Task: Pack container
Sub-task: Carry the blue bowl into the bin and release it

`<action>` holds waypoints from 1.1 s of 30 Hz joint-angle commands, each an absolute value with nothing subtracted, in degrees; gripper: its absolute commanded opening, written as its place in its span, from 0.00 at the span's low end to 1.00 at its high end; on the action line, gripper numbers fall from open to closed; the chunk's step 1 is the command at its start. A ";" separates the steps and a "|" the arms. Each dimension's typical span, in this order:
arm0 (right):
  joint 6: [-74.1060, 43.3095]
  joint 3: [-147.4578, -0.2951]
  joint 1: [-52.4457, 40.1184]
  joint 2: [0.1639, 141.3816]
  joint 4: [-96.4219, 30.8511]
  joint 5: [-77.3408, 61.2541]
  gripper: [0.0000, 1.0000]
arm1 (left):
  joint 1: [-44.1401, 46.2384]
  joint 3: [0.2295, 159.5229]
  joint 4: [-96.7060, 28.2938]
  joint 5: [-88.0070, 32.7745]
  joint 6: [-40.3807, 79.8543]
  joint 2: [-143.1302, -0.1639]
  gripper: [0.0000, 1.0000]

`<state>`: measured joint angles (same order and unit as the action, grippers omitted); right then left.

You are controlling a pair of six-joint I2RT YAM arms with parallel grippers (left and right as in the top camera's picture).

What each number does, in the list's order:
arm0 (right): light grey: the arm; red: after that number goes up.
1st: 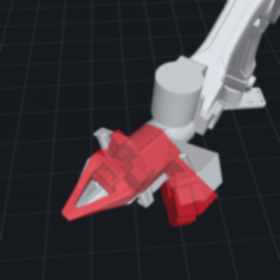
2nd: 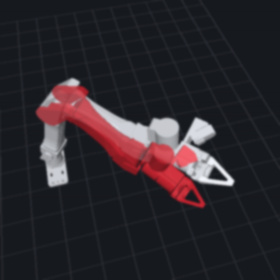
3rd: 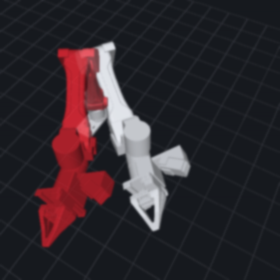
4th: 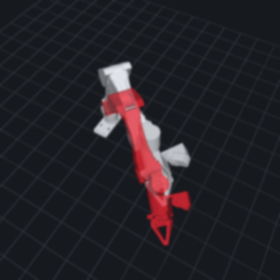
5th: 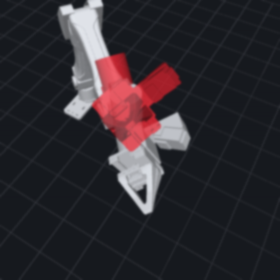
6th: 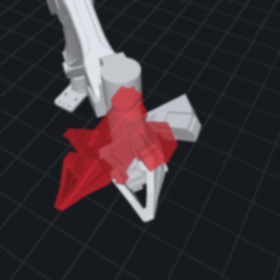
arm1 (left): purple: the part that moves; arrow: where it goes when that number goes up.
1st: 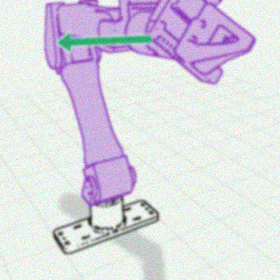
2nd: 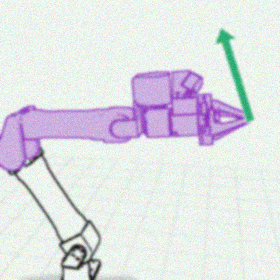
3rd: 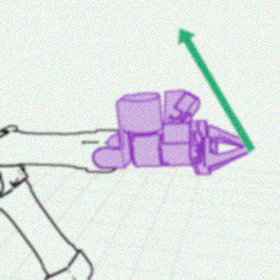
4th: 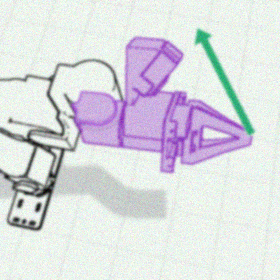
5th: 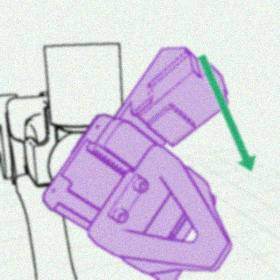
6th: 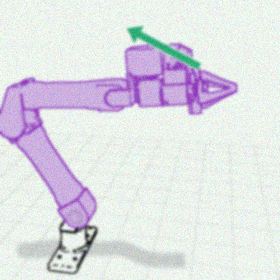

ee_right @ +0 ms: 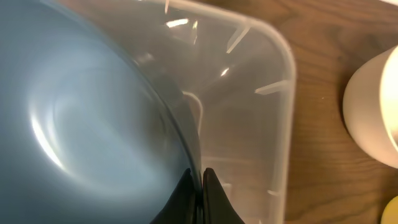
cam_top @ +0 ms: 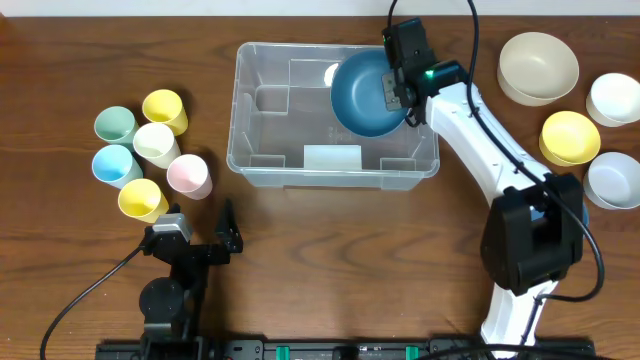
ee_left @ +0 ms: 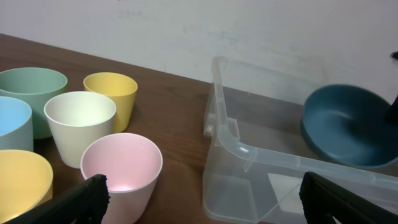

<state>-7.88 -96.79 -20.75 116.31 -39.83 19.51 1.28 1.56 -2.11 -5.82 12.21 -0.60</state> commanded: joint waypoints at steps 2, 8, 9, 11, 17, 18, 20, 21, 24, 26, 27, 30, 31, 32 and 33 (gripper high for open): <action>-8.71 -97.38 -20.53 119.17 -39.42 20.82 0.02 | 1.37 0.25 -3.51 -6.46 12.14 -0.25 0.98; -8.69 -97.38 -20.51 119.70 -38.92 21.26 0.02 | 1.37 0.25 -3.51 -6.46 12.14 -0.25 0.98; -8.69 -97.38 -20.51 119.70 -38.76 21.43 0.07 | 1.37 0.25 -3.51 -6.46 12.14 -0.25 0.98; -8.69 -97.38 -20.53 119.70 -38.59 22.11 0.31 | 1.37 0.25 -3.51 -6.46 12.16 -0.25 0.98; -6.94 -97.38 -20.53 119.70 -38.57 23.18 0.57 | 1.37 0.25 -3.51 -6.46 12.16 -0.25 0.98; -6.74 -97.38 -20.53 119.70 -38.59 23.40 0.57 | 1.37 0.25 -3.51 -6.46 12.16 -0.25 0.98; -6.66 -97.41 -20.53 119.68 -38.59 23.59 0.57 | 1.37 0.25 -3.51 -6.46 12.16 -0.25 0.98; -6.57 -97.47 -20.53 119.61 -38.59 23.59 0.58 | 1.37 0.25 -3.51 -6.46 12.14 -0.25 0.98; -6.59 -98.80 -20.64 119.13 -39.55 23.55 0.58 | 1.37 0.25 -3.51 -6.46 12.14 -0.25 0.98; -6.76 -100.79 -20.71 118.43 -41.32 23.05 0.58 | 1.37 0.25 -3.51 -6.46 12.14 -0.25 0.98; -6.90 -102.41 -20.69 117.84 -42.72 22.59 0.59 | 1.37 0.25 -3.51 -6.46 12.14 -0.25 0.98; -9.98 -108.27 -20.16 115.33 -48.03 22.46 0.59 | 1.37 0.25 -3.51 -6.46 12.16 -0.25 0.98; -11.09 -109.95 -19.73 114.41 -49.45 22.46 0.60 | 1.37 0.25 -3.51 -6.46 12.16 -0.25 0.98; -11.86 -111.44 -19.20 113.47 -50.65 22.46 0.60 | 1.37 0.25 -3.51 -6.46 12.16 -0.25 0.98; -12.47 -112.95 -18.35 112.33 -51.88 22.46 0.63 | 1.37 0.25 -3.51 -6.46 12.16 -0.25 0.98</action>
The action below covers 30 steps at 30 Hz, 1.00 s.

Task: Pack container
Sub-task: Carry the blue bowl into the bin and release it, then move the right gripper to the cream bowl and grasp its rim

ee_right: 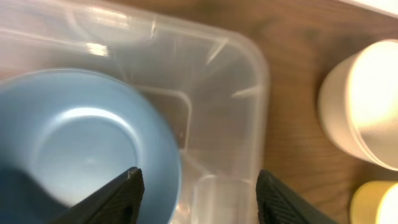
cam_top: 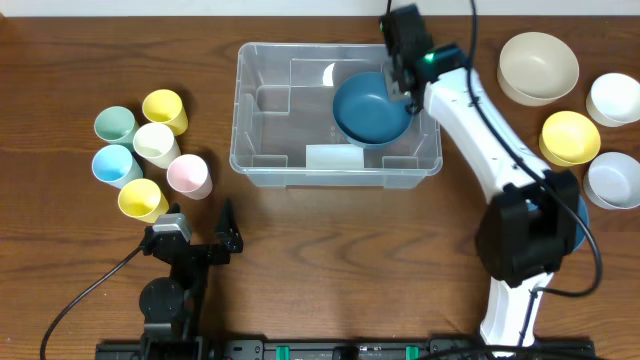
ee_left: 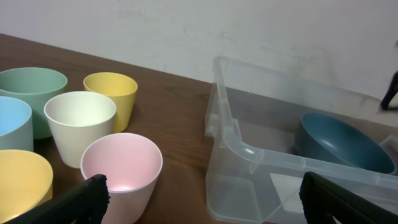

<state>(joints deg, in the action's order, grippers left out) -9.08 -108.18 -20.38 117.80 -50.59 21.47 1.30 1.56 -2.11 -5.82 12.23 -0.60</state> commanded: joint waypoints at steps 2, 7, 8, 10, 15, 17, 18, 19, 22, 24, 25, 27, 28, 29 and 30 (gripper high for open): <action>-12.93 -114.76 -15.84 110.37 -53.28 22.41 0.66 | 1.37 0.25 -3.51 -6.46 12.16 -0.25 0.98; -13.65 -114.80 -5.34 109.25 -55.31 19.25 0.66 | 1.37 0.25 -3.51 -6.46 12.16 -0.25 0.98; -13.50 -114.48 -2.81 109.80 -55.40 18.22 0.66 | 1.37 0.25 -3.51 -6.46 12.14 -0.25 0.98; -10.55 -114.21 1.45 111.22 -55.29 13.87 0.66 | 1.37 0.25 -3.51 -6.46 12.14 -0.25 0.98; -8.64 -114.21 8.29 116.77 -54.54 8.01 0.65 | 1.37 0.25 -3.51 -6.46 12.14 -0.25 0.98; -7.31 -114.21 9.19 119.22 -53.93 6.92 0.63 | 1.37 0.25 -3.51 -6.46 12.14 -0.25 0.98; -6.52 -114.21 9.43 120.25 -53.63 6.42 0.61 | 1.37 0.25 -3.51 -6.46 12.14 -0.25 0.98; -5.76 -114.21 9.65 121.34 -53.34 5.85 0.60 | 1.37 0.25 -3.51 -6.46 12.16 -0.25 0.98; -3.99 -114.21 9.54 123.85 -52.16 3.66 0.56 | 1.37 0.25 -3.51 -6.46 12.16 -0.25 0.98; -2.42 -114.21 8.91 124.97 -51.11 2.72 0.54 | 1.37 0.25 -3.51 -6.46 12.16 -0.25 0.98; -1.72 -114.21 8.67 125.29 -50.81 2.74 0.52 | 1.37 0.25 -3.51 -6.46 12.14 -0.25 0.98; 1.28 -114.21 8.05 126.08 -50.33 2.76 0.50 | 1.37 0.25 -3.51 -6.46 12.14 -0.25 0.98; 2.39 -114.21 7.90 126.50 -50.28 2.98 0.51 | 1.37 0.25 -3.51 -6.46 12.14 -0.25 0.98; 3.44 -114.21 7.94 126.96 -50.30 2.98 0.52 | 1.37 0.25 -3.51 -6.46 12.14 -0.25 0.98; 4.08 -114.21 8.14 127.66 -50.09 2.94 0.53 | 1.37 0.25 -3.51 -6.46 12.14 -0.25 0.98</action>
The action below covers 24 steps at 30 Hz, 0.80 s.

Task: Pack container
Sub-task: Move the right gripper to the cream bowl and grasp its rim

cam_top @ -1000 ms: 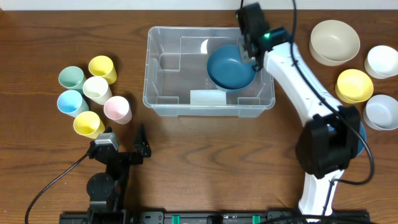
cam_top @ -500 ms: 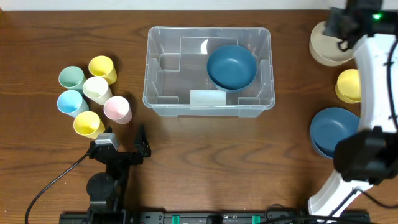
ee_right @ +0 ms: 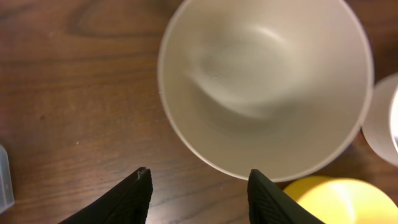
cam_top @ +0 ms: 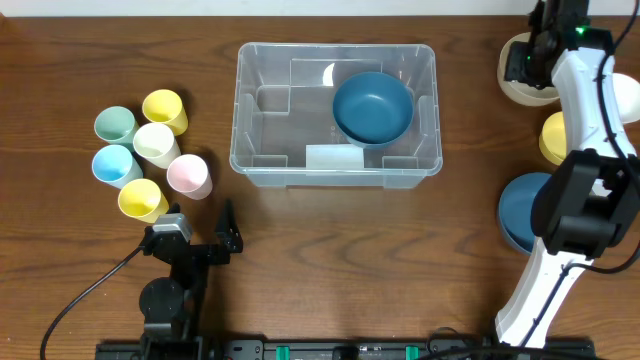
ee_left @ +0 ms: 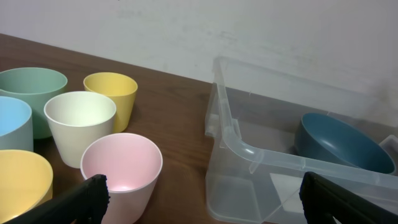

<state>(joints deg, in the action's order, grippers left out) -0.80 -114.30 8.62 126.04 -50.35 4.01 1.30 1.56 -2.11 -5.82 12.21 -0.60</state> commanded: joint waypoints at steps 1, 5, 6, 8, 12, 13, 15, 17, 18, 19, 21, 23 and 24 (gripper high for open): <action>4.60 -114.21 8.40 128.22 -49.87 2.52 0.53 | 1.37 0.25 -3.51 -6.46 12.16 -0.25 0.98; 6.15 -114.21 8.95 131.48 -49.01 1.74 0.52 | 1.37 0.25 -3.51 -6.46 12.16 -0.25 0.98; 6.15 -114.21 8.95 132.40 -48.82 1.74 0.52 | 1.37 0.25 -3.51 -6.46 12.14 -0.25 0.98; 6.15 -114.21 8.95 133.64 -48.34 1.67 0.51 | 1.37 0.25 -3.51 -6.46 12.16 -0.25 0.98; 6.15 -114.21 8.97 135.20 -47.05 1.74 0.46 | 1.37 0.25 -3.51 -6.46 12.16 -0.25 0.98; 6.17 -114.21 9.02 135.46 -46.76 1.72 0.45 | 1.37 0.25 -3.51 -6.46 12.14 -0.25 0.98; 6.28 -114.21 9.10 135.68 -46.41 1.74 0.40 | 1.37 0.25 -3.51 -6.46 12.14 -0.25 0.98; 6.28 -114.21 9.17 135.79 -46.26 1.91 0.34 | 1.37 0.25 -3.51 -6.46 12.14 -0.25 0.98; 6.28 -114.21 9.17 135.79 -46.13 1.93 0.31 | 1.37 0.25 -3.51 -6.46 12.14 -0.25 0.98; 6.28 -114.21 9.17 135.79 -46.00 1.93 0.29 | 1.37 0.25 -3.51 -6.46 12.14 -0.25 0.98; 6.02 -114.21 9.17 135.76 -45.65 2.09 0.19 | 1.37 0.25 -3.51 -6.46 12.14 -0.25 0.98; 5.85 -114.28 9.15 135.76 -45.65 2.11 0.14 | 1.37 0.25 -3.51 -6.46 12.16 -0.25 0.98; 5.85 -114.39 9.15 135.74 -45.74 2.09 0.12 | 1.37 0.25 -3.51 -6.46 12.16 -0.25 0.98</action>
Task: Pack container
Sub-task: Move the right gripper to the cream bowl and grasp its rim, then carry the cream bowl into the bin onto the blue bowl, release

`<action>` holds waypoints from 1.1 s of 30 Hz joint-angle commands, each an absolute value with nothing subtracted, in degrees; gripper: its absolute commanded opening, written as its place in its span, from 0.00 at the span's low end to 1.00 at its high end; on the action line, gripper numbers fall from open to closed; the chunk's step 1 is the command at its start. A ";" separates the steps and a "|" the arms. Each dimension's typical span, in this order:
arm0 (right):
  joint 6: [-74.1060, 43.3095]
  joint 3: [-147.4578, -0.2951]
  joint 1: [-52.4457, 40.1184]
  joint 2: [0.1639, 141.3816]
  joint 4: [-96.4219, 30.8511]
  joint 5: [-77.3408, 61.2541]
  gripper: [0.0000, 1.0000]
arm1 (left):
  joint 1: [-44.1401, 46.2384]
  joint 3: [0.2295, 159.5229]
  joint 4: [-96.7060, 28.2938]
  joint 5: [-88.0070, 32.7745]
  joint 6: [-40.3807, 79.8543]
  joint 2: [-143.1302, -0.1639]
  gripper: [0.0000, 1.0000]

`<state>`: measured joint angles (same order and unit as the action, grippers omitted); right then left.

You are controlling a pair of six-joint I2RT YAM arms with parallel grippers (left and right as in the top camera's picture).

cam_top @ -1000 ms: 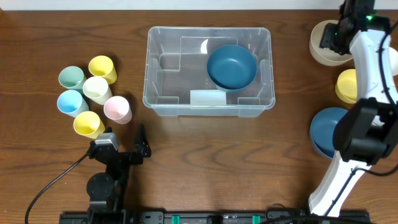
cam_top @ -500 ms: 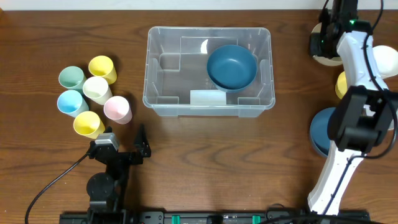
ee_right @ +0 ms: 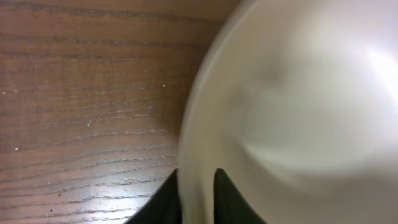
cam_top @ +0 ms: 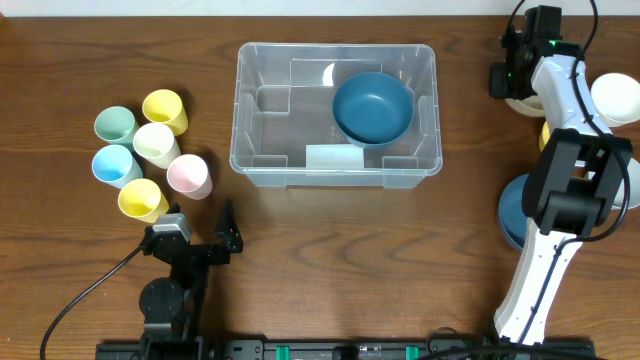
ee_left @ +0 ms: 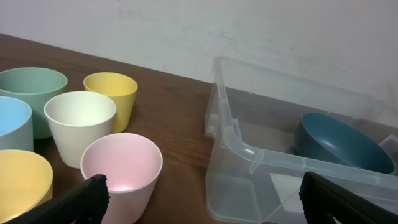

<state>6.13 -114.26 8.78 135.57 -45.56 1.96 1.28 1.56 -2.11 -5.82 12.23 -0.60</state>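
Note:
The clear plastic container (cam_top: pixel 240 110) stands at the table's middle with a dark blue bowl (cam_top: pixel 372 107) resting in its right half; the left wrist view shows that bowl (ee_left: pixel 342 140) behind the container's near wall (ee_left: pixel 249 152). At the far right my right gripper (ee_right: pixel 198 186) grips the left rim of a beige bowl (ee_right: pixel 292 112), one finger inside and one outside. In the overhead view the right gripper (cam_top: pixel 503 82) and arm cover most of that bowl. My left gripper (ee_left: pixel 199 199) stands open near the front edge, holding nothing.
Several pastel cups (cam_top: pixel 150 155) cluster left of the container, the pink cup (ee_left: pixel 121 171) nearest my left gripper. By the right arm lie a white bowl (cam_top: pixel 615 97), a yellow bowl (cam_top: pixel 552 135) and another blue bowl (cam_top: pixel 512 210).
My right gripper was open above the beige bowl; now it is lower, with its fingers shut on the bowl's left rim. The left arm and the container's contents are unchanged.
My right gripper held the dark blue bowl tilted over the container's right half. Then the bowl lay in the container and the gripper stood open above it. Then the gripper was open over the beige bowl at far right, and now it grips that bowl's rim.

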 commanded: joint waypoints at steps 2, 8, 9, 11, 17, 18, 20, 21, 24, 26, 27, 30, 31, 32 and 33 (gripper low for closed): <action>5.74 -115.11 9.10 135.52 -46.52 2.11 0.07 | 1.37 0.25 -3.51 -6.46 12.14 -0.25 0.98; 2.55 -123.33 8.71 132.92 -52.14 2.09 0.01 | 1.37 0.25 -3.51 -6.46 12.14 -0.25 0.98; 2.52 -124.75 8.58 132.09 -52.90 2.07 0.01 | 1.37 0.25 -3.51 -6.46 12.14 -0.25 0.98; 2.13 -128.03 8.08 129.99 -54.74 1.98 0.01 | 1.37 0.25 -3.51 -6.46 12.14 -0.25 0.98; 1.34 -133.34 3.92 122.02 -58.59 -2.15 0.01 | 1.37 0.25 -3.51 -6.46 12.14 -0.25 0.98; 1.37 -133.47 2.48 120.31 -59.18 -3.64 0.01 | 1.37 0.25 -3.51 -6.46 12.16 -0.25 0.98; 1.39 -133.47 -1.17 117.30 -60.14 -4.91 0.01 | 1.37 0.25 -3.51 -6.46 12.16 -0.25 0.98; 1.63 -133.47 -3.14 116.11 -60.51 -4.97 0.01 | 1.37 0.25 -3.51 -6.46 12.14 -0.25 0.98; 2.46 -133.47 -10.61 113.75 -61.60 -4.86 0.01 | 1.37 0.25 -3.51 -6.46 12.14 -0.25 0.98; 2.63 -133.43 -15.68 113.56 -62.30 -2.90 0.01 | 1.37 0.25 -3.51 -6.46 12.16 -0.25 0.98; 2.63 -133.16 -18.24 113.65 -62.76 -1.23 0.01 | 1.37 0.25 -3.51 -6.46 12.14 -0.25 0.98; 2.59 -131.04 -24.60 114.98 -63.57 2.63 0.01 | 1.37 0.25 -3.51 -6.46 12.16 -0.25 0.98; 2.57 -130.50 -26.11 115.57 -63.94 3.73 0.01 | 1.37 0.25 -3.51 -6.46 12.16 -0.25 0.98; 1.96 -129.78 -27.51 116.42 -64.18 5.13 0.01 | 1.37 0.25 -3.51 -6.46 12.14 -0.25 0.98; 1.17 -129.01 -28.67 117.19 -64.36 6.35 0.01 | 1.37 0.25 -3.51 -6.46 12.14 -0.25 0.98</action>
<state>2.09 -131.13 -26.87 114.50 -63.88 0.25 1.28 1.56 -2.11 -5.82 12.21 -0.60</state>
